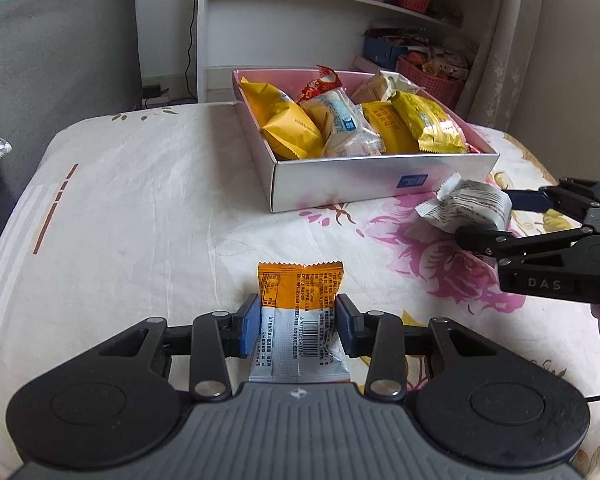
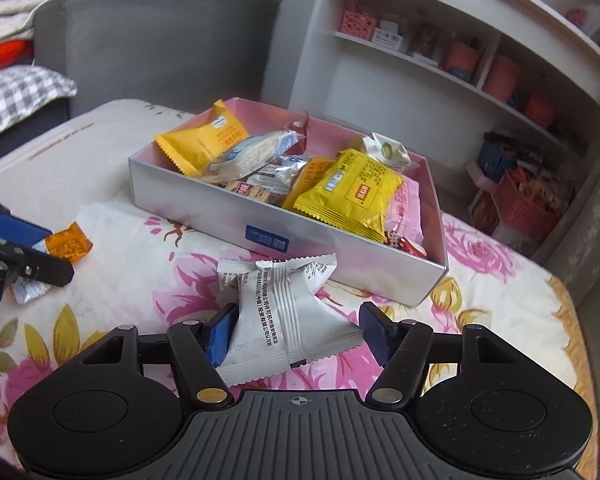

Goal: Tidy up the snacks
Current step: 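Carry the orange pack and white pillow pack into the pink box and open both tools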

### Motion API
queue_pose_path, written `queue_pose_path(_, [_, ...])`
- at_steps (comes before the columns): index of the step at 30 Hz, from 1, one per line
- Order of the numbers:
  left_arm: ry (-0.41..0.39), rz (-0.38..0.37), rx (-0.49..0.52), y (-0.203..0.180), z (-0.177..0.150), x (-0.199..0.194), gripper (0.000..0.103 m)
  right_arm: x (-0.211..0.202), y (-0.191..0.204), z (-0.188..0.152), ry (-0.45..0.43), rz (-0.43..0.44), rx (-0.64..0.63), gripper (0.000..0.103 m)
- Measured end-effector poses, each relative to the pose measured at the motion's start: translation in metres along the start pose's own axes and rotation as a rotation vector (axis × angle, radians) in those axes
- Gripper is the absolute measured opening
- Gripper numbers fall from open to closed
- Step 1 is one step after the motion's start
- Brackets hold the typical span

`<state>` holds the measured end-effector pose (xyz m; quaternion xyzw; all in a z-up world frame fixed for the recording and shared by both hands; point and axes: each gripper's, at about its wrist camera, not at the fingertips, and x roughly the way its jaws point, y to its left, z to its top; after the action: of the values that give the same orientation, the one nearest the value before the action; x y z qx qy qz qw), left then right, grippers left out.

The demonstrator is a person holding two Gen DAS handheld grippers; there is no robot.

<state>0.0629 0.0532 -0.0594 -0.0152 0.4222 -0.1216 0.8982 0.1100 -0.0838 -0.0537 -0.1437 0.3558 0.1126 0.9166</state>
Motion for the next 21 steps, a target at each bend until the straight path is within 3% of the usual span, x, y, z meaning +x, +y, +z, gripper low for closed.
queue_pose_path(12, [-0.019,0.014,-0.050,-0.001,0.011,-0.009,0.036,-0.015,-0.026,0.003,0.045,0.061,0.233,0.065])
queue_pose_path(21, [-0.042,0.010,-0.163,0.002,0.019,-0.020,0.036,-0.032,-0.053,0.005,0.082,0.101,0.476,0.065])
